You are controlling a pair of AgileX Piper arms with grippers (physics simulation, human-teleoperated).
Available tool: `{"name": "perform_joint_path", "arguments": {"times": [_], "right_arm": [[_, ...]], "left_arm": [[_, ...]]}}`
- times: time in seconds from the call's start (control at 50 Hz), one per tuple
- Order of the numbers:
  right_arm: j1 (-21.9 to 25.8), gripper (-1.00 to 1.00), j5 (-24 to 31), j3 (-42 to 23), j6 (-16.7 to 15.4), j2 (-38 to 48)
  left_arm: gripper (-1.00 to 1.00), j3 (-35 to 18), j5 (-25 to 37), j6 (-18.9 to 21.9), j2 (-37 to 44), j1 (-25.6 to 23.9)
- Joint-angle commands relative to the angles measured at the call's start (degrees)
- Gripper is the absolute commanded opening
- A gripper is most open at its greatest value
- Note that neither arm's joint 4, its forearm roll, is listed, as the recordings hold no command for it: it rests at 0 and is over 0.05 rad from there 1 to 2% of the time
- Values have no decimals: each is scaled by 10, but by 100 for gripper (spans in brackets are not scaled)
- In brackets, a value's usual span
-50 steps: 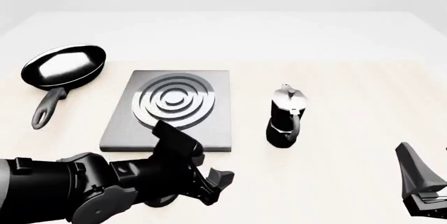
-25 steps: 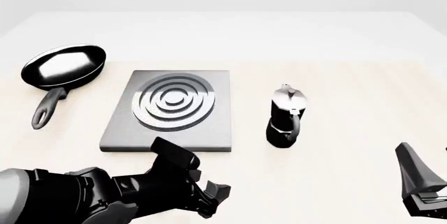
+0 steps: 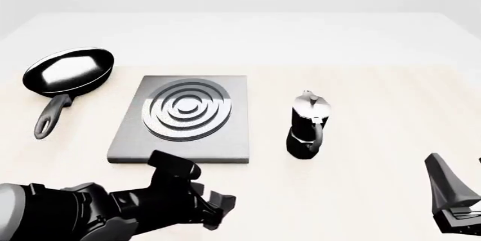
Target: Turn on the stove and put the moka pot on it.
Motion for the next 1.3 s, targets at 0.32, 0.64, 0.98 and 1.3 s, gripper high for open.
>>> {"name": "perform_joint_path", "arguments": {"times": [0.32, 0.64, 0.98, 1.3], "right_arm": [[6, 100, 3, 0, -2, 0], [7, 100, 3, 0, -3, 0], [8, 100, 3, 0, -2, 0], [9, 100, 6, 0, -1, 0]], "left_arm": [[100, 30, -35, -39, 6, 31], [100, 46, -30, -43, -17, 84], [100, 56, -31, -42, -20, 138], [100, 60, -42, -48, 2, 167]]}}
